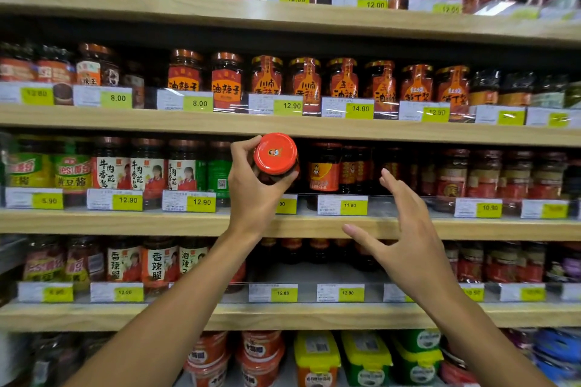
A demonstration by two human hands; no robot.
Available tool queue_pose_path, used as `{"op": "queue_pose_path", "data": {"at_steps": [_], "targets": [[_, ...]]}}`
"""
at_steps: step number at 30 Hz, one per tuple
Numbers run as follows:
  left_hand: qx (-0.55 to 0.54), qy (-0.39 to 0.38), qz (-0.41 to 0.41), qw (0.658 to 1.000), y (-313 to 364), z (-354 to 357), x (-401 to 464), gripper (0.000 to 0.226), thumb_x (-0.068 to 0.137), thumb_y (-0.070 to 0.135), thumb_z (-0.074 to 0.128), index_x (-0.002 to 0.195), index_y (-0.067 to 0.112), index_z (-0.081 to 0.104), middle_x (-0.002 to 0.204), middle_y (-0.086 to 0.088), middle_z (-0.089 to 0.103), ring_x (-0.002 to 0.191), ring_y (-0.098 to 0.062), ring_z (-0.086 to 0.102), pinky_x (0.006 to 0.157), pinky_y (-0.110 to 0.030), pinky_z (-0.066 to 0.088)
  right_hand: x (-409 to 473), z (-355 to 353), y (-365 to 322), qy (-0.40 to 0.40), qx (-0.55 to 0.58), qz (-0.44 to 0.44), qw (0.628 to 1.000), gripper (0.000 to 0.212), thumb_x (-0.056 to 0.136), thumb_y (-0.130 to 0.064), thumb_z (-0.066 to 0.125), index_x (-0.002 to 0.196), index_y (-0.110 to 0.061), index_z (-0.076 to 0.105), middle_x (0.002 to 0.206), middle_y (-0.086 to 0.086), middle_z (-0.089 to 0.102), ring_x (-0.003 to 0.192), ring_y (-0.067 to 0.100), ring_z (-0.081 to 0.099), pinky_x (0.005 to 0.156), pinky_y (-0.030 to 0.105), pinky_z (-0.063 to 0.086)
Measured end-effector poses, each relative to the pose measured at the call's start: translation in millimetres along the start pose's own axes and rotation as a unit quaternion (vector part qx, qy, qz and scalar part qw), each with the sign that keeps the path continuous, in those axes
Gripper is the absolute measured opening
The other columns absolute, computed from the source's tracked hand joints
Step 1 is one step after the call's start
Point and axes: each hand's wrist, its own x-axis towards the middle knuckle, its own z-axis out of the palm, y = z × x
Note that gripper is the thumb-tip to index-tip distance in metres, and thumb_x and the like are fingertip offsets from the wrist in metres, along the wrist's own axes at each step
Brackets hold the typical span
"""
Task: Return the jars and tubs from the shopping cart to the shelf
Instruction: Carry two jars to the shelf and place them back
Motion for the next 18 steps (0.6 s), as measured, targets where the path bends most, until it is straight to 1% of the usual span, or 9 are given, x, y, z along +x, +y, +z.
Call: {"op": "queue_pose_path", "data": {"at_steps": [4, 6, 9, 12, 13, 15, 16, 18], "targets": [[0.004, 0.012, -0.019, 1.000, -4.2, 4.8, 2.5, 0.078, 0.066, 0.012, 0.095, 0.127, 0.014, 0.047, 0.125, 0.000, 0.059, 0.110, 0.013, 0.058, 0.095, -0.012, 0.049, 2.1, -3.8, 6.8, 0.001, -0.005, -0.004, 1.000, 0.100, 0.073, -0.077, 0.065, 0.155, -0.052, 0.013, 0.162, -0.016, 0.027, 0.152, 0.002, 0.017, 0.119, 0.048, 0.035], [0.013, 0.016, -0.020, 1.000, -4.6, 6.2, 2.8, 0.078, 0.065, 0.013, 0.095, 0.126, 0.015, 0.046, 0.124, 0.000, 0.059, 0.110, 0.012, 0.058, 0.096, -0.013, 0.049, 3.9, -4.8, 8.9, 0.006, -0.004, -0.007, 1.000, 0.100, 0.073, -0.076, 0.065, 0.155, -0.051, 0.014, 0.161, -0.015, 0.028, 0.152, 0.002, 0.017, 0.120, 0.047, 0.034], [0.023, 0.023, -0.023, 0.999, -2.3, 8.6, 0.5, 0.077, 0.065, 0.013, 0.095, 0.123, 0.018, 0.045, 0.124, -0.002, 0.058, 0.111, 0.008, 0.058, 0.095, -0.011, 0.048, 5.5, -4.7, 9.9, 0.003, 0.005, -0.012, 1.000, 0.099, 0.074, -0.074, 0.067, 0.155, -0.051, 0.015, 0.161, -0.016, 0.028, 0.151, -0.001, 0.014, 0.120, 0.041, 0.031], [0.037, 0.021, -0.030, 0.999, -4.9, 11.9, -2.9, 0.077, 0.065, 0.013, 0.095, 0.119, 0.023, 0.041, 0.123, 0.000, 0.056, 0.109, 0.015, 0.056, 0.092, -0.007, 0.047, 6.5, -3.8, 11.4, 0.001, 0.014, -0.015, 1.000, 0.099, 0.073, -0.074, 0.066, 0.155, -0.052, 0.015, 0.161, -0.017, 0.028, 0.151, -0.003, 0.013, 0.118, 0.034, 0.028], [0.043, 0.020, -0.034, 0.998, -7.6, 13.2, -3.6, 0.077, 0.065, 0.014, 0.095, 0.118, 0.023, 0.041, 0.123, 0.000, 0.056, 0.108, 0.014, 0.056, 0.091, -0.006, 0.047, 6.9, -3.8, 12.2, 0.001, 0.014, -0.017, 1.000, 0.098, 0.073, -0.074, 0.066, 0.155, -0.052, 0.016, 0.161, -0.018, 0.028, 0.151, -0.004, 0.012, 0.117, 0.033, 0.027], [0.061, 0.021, -0.041, 0.997, -13.4, 15.6, -3.8, 0.076, 0.064, 0.015, 0.096, 0.116, 0.023, 0.040, 0.122, -0.001, 0.057, 0.108, 0.003, 0.060, 0.089, -0.007, 0.048, 8.1, -4.3, 13.9, 0.003, 0.016, -0.021, 1.000, 0.098, 0.073, -0.074, 0.065, 0.155, -0.051, 0.017, 0.160, -0.018, 0.029, 0.151, -0.005, 0.010, 0.116, 0.031, 0.026], [0.068, 0.024, -0.046, 0.996, -15.8, 16.5, -2.8, 0.076, 0.064, 0.017, 0.096, 0.115, 0.023, 0.040, 0.121, -0.002, 0.058, 0.107, -0.003, 0.063, 0.090, -0.012, 0.050, 8.7, -4.8, 15.1, 0.004, 0.016, -0.022, 1.000, 0.098, 0.073, -0.074, 0.065, 0.155, -0.050, 0.017, 0.160, -0.019, 0.029, 0.151, -0.006, 0.010, 0.116, 0.031, 0.026], [0.086, 0.028, -0.055, 0.994, -20.6, 17.7, 1.0, 0.075, 0.064, 0.021, 0.096, 0.114, 0.022, 0.040, 0.119, -0.004, 0.061, 0.107, -0.014, 0.065, 0.094, -0.025, 0.055, 10.3, -5.3, 17.8, 0.006, 0.015, -0.023, 1.000, 0.098, 0.073, -0.075, 0.065, 0.155, -0.049, 0.018, 0.159, -0.019, 0.029, 0.150, -0.006, 0.010, 0.116, 0.031, 0.027]]}}
